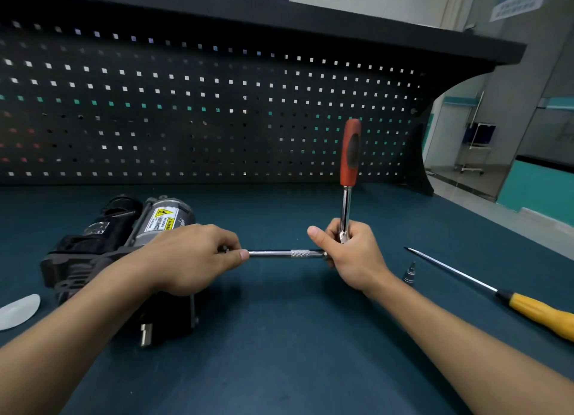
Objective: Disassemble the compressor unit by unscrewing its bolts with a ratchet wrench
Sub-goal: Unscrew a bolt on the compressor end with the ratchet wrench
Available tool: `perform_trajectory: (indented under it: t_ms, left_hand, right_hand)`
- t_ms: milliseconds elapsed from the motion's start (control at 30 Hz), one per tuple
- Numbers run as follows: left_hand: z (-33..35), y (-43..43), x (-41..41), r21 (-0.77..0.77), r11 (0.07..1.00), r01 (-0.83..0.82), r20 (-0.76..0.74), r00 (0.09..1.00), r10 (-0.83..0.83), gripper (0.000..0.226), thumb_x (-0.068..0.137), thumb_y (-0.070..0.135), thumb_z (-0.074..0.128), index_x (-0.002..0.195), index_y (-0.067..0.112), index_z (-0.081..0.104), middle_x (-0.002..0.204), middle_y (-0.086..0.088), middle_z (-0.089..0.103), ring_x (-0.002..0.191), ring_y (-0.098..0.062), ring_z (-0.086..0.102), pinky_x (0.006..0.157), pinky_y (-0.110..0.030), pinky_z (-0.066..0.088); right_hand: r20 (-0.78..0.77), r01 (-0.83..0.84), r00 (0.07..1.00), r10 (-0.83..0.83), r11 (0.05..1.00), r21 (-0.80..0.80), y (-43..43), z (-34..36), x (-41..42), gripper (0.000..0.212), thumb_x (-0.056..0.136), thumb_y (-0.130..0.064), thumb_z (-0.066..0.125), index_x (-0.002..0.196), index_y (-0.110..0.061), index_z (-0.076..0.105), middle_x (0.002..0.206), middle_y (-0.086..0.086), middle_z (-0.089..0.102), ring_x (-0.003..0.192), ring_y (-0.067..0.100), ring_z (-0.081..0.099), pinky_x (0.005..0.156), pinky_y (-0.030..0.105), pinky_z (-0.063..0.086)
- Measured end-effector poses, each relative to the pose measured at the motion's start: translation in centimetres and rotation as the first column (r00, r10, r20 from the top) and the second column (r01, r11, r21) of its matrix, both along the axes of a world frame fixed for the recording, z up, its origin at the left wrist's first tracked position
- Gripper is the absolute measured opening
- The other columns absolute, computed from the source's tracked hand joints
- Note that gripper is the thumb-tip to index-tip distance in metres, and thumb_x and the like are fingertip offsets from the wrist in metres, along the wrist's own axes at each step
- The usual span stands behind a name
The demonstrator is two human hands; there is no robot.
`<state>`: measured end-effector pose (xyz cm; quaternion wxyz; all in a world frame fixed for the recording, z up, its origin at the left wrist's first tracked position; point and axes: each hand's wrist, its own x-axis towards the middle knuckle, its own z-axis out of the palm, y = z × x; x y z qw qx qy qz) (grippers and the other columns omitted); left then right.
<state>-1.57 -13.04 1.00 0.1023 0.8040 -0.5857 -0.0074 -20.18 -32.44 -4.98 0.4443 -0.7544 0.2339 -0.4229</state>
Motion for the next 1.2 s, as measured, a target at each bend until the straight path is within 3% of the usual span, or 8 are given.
perform_trajectory:
  t_ms: [233,433,600,667,767,967,1200]
  left_hand:
    - [0.0,-0.1,0.0,-0.001,1.000,-0.025,-0.012,1.000,0.025,0.039,0.095,0.063,0.038,0.082,0.036,0.062,0.057,0.015,0.054,0.064,-0.005,0.053,0.058,-0.027,0.036]
    - [0.0,-0.1,0.0,-0.001,1.000,-0.021,-0.023,0.999,0.021,0.037,0.095,0.062,0.041,0.075,0.037,0.058,0.066,0.011,0.057,0.069,-0.006,0.054,0.062,-0.029,0.038]
    - [-0.1,-0.1,0.0,-0.007,1.000,-0.019,-0.035,0.999,0.019,0.038,0.095,0.062,0.043,0.075,0.035,0.060,0.061,0.011,0.057,0.065,-0.005,0.053,0.061,-0.030,0.039]
    - [0.0,-0.2,0.2,-0.002,1.000,-0.020,-0.060,0.998,0.020,0.038,0.095,0.061,0.044,0.077,0.034,0.064,0.057,0.014,0.056,0.061,-0.005,0.052,0.061,-0.029,0.041]
    - [-0.1,-0.2,0.3,-0.001,1.000,-0.016,-0.098,0.995,0.016,0.037,0.094,0.061,0.046,0.078,0.034,0.065,0.051,0.023,0.053,0.057,-0.004,0.050,0.063,-0.030,0.042]
    - [-0.2,-0.2,0.5,-0.027,1.000,-0.012,-0.129,0.992,0.008,0.035,0.093,0.061,0.049,0.074,0.036,0.064,0.048,0.021,0.051,0.053,-0.004,0.047,0.060,-0.029,0.040]
    - [-0.2,-0.2,0.6,-0.030,1.000,-0.009,-0.122,0.992,0.005,0.035,0.092,0.062,0.048,0.073,0.038,0.064,0.049,0.024,0.052,0.056,-0.004,0.049,0.061,-0.030,0.042]
  right_hand:
    - [0.117,0.027,0.993,-0.005,0.982,-0.186,0.2,-0.4,0.0,0.037,0.087,-0.022,0.078,0.057,-0.016,0.057,0.054,-0.003,0.050,0.052,0.011,0.044,0.054,0.025,0.038]
    - [0.126,-0.006,0.991,0.035,0.975,-0.220,0.3,-0.7,-0.1,0.029,0.087,-0.017,0.077,0.060,-0.012,0.067,0.053,-0.009,0.053,0.052,0.005,0.045,0.055,0.020,0.037]
    - [0.072,-0.003,0.997,0.018,0.979,-0.203,0.2,-0.5,-0.3,0.037,0.092,-0.024,0.073,0.060,-0.008,0.066,0.053,0.010,0.055,0.052,0.011,0.049,0.053,0.026,0.040]
    - [-0.007,-0.013,1.000,0.012,0.990,-0.142,0.0,-0.2,-0.4,0.048,0.095,-0.035,0.067,0.059,-0.004,0.062,0.050,0.008,0.054,0.049,0.013,0.052,0.052,0.026,0.042]
    - [-0.098,-0.013,0.995,0.014,1.000,0.015,0.0,0.3,-0.2,0.055,0.098,-0.046,0.059,0.053,-0.014,0.062,0.045,-0.001,0.051,0.044,0.015,0.053,0.048,0.025,0.044]
    - [-0.092,-0.010,0.995,0.039,0.956,0.294,0.2,1.2,0.3,0.062,0.102,-0.046,0.048,0.049,-0.017,0.061,0.044,0.000,0.047,0.034,0.014,0.042,0.037,0.018,0.030]
    - [-0.238,0.001,0.949,0.206,0.754,0.656,0.5,2.4,-0.3,0.041,0.097,-0.046,0.051,0.069,-0.015,0.054,0.041,0.003,0.036,0.033,0.012,0.020,0.040,0.018,0.013]
